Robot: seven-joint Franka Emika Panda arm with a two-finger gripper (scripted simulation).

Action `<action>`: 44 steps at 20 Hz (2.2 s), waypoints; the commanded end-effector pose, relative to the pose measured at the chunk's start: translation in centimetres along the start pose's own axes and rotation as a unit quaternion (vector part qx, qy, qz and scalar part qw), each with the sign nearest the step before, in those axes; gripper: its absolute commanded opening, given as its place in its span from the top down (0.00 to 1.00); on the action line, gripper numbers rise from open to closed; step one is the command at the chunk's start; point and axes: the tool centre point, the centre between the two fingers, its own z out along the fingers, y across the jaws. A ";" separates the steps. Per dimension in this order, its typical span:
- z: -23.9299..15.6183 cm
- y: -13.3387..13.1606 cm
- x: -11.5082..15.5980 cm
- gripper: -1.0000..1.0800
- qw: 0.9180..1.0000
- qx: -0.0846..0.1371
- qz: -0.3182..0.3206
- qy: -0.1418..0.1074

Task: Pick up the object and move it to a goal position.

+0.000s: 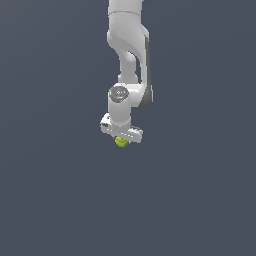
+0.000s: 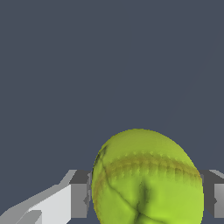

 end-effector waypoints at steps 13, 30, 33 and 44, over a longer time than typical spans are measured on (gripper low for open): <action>-9.5 3.6 2.9 1.00 1.000 0.000 0.001 0.001; -26.4 10.0 8.5 1.00 1.000 0.000 0.001 0.001; -28.7 10.9 9.4 1.00 1.000 0.000 0.001 0.001; -33.4 12.5 11.3 1.00 1.000 0.000 0.000 0.001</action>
